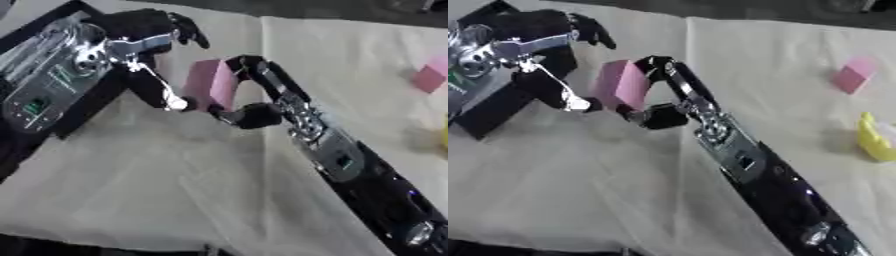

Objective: Pick up the objects with one hand, pass them to the other hand, and then place them into the box on the other side of the table.

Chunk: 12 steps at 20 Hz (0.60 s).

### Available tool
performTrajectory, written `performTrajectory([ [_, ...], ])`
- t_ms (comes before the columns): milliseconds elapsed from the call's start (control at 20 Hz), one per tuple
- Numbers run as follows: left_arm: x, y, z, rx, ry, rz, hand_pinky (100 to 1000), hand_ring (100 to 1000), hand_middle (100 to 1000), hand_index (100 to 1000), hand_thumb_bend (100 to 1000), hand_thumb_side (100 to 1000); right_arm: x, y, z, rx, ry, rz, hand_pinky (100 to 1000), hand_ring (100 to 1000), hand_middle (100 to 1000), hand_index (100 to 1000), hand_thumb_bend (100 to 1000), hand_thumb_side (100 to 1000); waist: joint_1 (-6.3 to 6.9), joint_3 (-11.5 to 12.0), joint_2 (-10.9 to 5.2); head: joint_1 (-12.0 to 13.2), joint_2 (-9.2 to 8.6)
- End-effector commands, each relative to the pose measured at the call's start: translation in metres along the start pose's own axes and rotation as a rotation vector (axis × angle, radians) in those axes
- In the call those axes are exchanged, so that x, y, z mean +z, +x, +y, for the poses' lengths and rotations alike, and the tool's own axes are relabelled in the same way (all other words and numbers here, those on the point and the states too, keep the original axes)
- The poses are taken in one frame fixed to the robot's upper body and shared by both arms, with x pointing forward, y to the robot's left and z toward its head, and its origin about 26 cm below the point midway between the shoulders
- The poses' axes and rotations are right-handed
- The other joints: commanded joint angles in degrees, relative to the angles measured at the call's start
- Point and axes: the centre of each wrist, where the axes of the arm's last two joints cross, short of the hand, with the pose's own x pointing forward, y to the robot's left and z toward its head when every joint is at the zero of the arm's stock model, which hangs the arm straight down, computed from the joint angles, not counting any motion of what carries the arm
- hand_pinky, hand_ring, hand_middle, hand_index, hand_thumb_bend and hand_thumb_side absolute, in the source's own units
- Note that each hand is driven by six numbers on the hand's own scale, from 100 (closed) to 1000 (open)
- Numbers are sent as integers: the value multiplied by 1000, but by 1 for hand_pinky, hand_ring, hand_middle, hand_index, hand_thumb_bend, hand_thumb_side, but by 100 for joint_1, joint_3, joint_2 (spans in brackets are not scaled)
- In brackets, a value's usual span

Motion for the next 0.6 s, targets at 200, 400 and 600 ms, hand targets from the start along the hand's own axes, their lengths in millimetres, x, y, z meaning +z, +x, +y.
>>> performTrajectory([
  [200, -2, -1, 6, -25, 8, -3, 855, 845, 848, 888, 518, 351, -6, 13, -2, 8, 9, -67, 802, 575, 478, 591, 390, 100, 35, -17, -75, 53, 32],
  [400, -4, -2, 4, -25, -11, -10, 856, 846, 848, 889, 523, 352, -8, 16, 0, 8, 17, -86, 801, 575, 478, 590, 389, 100, 40, -17, -68, 158, 32],
  [600, -5, -2, 3, -27, -16, -11, 856, 846, 848, 889, 522, 353, -9, 16, 1, 7, 20, -89, 801, 575, 478, 590, 389, 100, 41, -16, -68, 184, 32],
])
